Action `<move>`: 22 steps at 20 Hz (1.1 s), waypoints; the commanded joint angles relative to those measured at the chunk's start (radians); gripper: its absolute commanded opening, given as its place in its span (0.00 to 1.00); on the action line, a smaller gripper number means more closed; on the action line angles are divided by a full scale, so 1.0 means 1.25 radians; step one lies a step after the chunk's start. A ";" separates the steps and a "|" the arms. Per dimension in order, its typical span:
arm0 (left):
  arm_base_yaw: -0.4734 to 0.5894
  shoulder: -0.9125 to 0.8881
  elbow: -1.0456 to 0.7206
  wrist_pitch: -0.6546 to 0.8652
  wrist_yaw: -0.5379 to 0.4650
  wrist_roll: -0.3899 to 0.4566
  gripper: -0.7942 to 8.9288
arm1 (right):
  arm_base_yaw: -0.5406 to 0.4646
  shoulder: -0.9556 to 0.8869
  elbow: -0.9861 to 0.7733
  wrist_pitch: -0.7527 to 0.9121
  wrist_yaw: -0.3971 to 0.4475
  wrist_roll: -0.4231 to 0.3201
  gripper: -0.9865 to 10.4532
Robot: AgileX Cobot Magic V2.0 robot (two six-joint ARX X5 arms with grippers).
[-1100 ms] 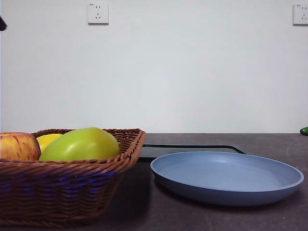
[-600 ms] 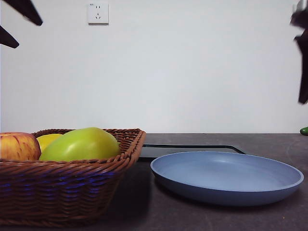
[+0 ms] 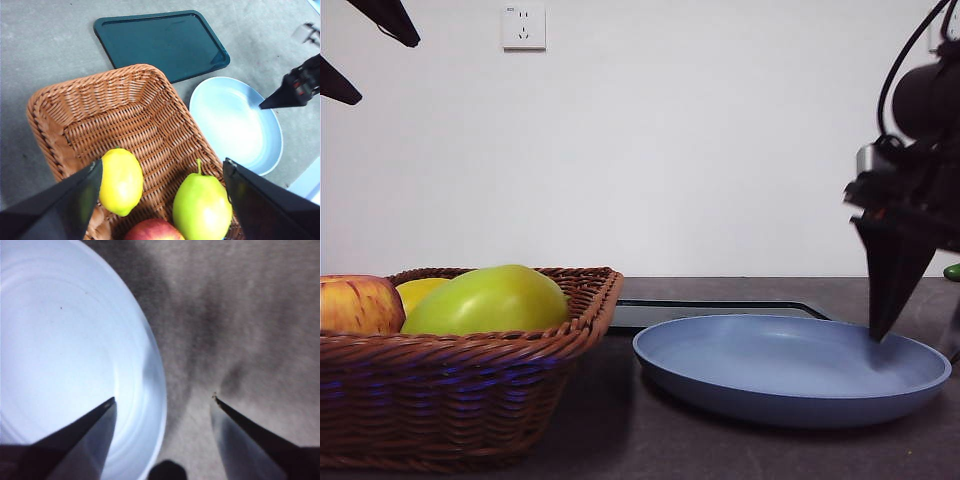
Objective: Take the lemon from the basket,put the lemon in the plate,hand out the plate
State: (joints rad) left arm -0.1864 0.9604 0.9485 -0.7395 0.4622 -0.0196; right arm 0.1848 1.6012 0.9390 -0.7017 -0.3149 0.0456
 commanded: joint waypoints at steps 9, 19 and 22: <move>-0.004 0.006 0.014 0.005 -0.013 -0.005 0.51 | 0.014 0.029 0.015 0.012 -0.001 0.035 0.09; -0.134 0.071 0.017 -0.001 -0.137 -0.084 0.51 | 0.014 -0.186 0.015 -0.114 -0.001 0.035 0.09; -0.189 0.147 0.017 0.011 -0.216 -0.076 0.51 | 0.014 -0.280 0.015 -0.134 -0.001 0.035 0.09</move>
State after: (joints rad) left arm -0.4171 1.1343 0.9501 -0.7326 0.1947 -0.1162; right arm 0.1978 1.2415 0.9421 -0.8742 -0.3115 0.0898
